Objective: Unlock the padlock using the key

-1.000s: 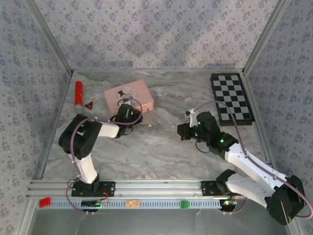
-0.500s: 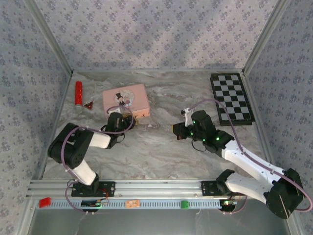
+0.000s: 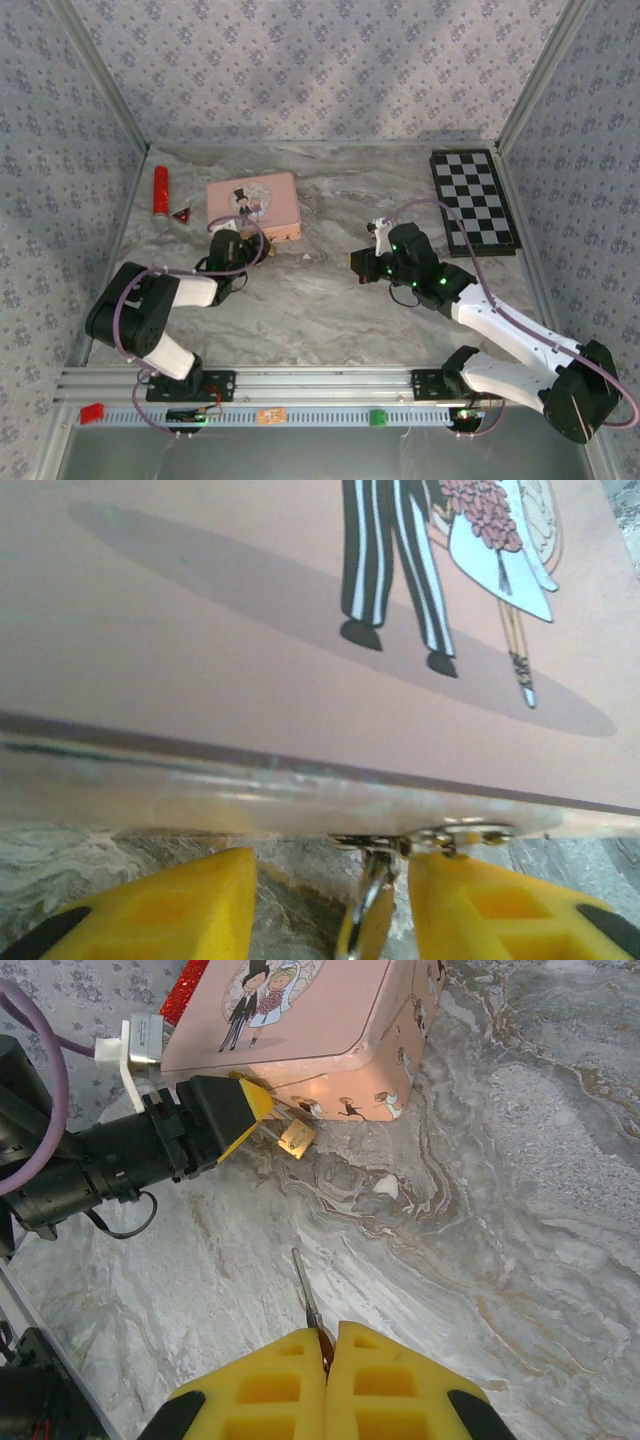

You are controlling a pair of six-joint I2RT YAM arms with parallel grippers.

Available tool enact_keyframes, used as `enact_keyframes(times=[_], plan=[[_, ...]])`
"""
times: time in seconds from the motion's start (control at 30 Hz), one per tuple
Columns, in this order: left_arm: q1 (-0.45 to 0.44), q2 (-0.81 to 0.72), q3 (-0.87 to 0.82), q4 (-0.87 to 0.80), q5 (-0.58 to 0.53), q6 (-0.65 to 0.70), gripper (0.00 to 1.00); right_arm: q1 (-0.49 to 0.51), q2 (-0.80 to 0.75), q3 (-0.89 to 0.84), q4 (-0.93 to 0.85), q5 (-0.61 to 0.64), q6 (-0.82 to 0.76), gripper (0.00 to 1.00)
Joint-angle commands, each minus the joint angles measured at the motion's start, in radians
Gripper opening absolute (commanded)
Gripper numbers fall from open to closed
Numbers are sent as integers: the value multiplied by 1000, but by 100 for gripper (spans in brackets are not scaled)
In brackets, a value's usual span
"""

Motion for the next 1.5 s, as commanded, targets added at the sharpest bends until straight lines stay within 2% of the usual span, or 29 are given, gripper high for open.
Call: enact_keyframes(times=[0.0,0.23,0.37,0.47,0.67,0.77,0.93,1.03,1.17,1.47], plan=[[-14,-2,21,-31,4,-6,53,8,11,33,0,16,-4,0],[-60,110,65,21,-17,-71,54,16,21,53,-4,14,-11,0],[-83,147,95,-17,-34,-90,52,17,6,41,-5,29,-15,0],[-86,145,92,-37,-63,-103,46,16,0,37,-1,31,-15,0],[-85,70,57,-81,-144,-89,25,18,-2,32,1,25,-14,0],[-86,30,39,-106,-155,-73,21,17,-3,27,2,28,-16,0],[-81,-11,7,-137,-183,-65,22,18,-4,21,12,26,-10,0],[-69,-21,-10,-135,-179,-63,31,18,-4,22,12,26,-10,0],[-65,-28,-3,-157,-169,-42,35,18,-5,23,9,28,-13,0],[-51,26,18,-172,-164,-43,33,21,-4,21,16,25,-4,0]])
